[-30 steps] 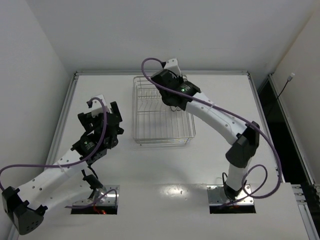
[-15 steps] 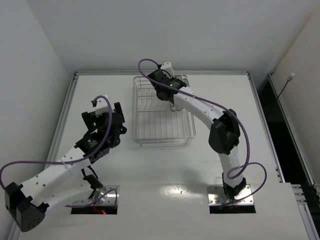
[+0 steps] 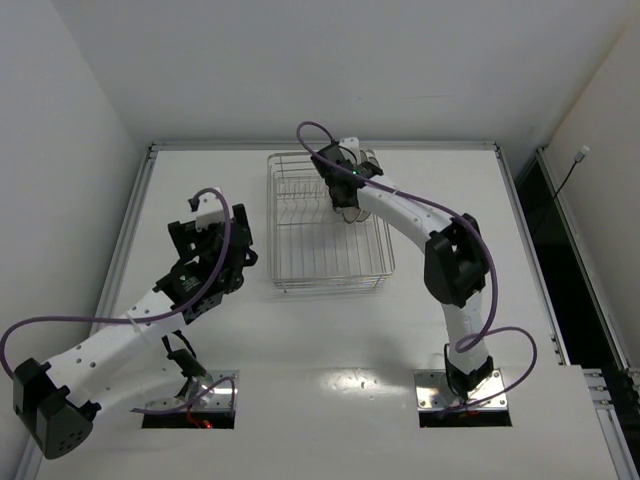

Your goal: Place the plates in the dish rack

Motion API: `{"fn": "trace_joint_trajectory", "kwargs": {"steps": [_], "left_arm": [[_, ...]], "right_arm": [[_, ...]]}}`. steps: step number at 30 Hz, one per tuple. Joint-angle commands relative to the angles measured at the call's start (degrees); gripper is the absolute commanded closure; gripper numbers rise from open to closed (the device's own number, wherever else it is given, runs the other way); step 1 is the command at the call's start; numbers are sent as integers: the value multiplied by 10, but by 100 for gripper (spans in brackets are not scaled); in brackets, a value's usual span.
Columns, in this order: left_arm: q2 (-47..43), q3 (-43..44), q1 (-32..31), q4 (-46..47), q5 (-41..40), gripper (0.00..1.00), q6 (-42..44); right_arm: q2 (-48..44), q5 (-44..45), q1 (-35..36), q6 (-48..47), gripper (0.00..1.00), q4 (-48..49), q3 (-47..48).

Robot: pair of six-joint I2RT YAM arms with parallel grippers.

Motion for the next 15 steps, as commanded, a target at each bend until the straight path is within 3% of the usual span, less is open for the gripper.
{"fn": "trace_joint_trajectory", "kwargs": {"steps": [1,3,7,11,15], "left_arm": [[4,23,-2,6,-5,0,-5],[4,23,-2,6,-5,0,-5],[4,23,-2,6,-5,0,-5],[4,28,-2,6,-5,0,-5],[10,28,-2,6,-10,0,-5]], "right_arm": [[-85,-3,-5,0,59,1,-29],[-135,-3,-5,-17,47,1,-52],[-266,-15,-5,-38,44,30,-131],[-401,-41,-5,-38,27,36,-221],[-527,-126,-5,-26,10,78,-333]]}}
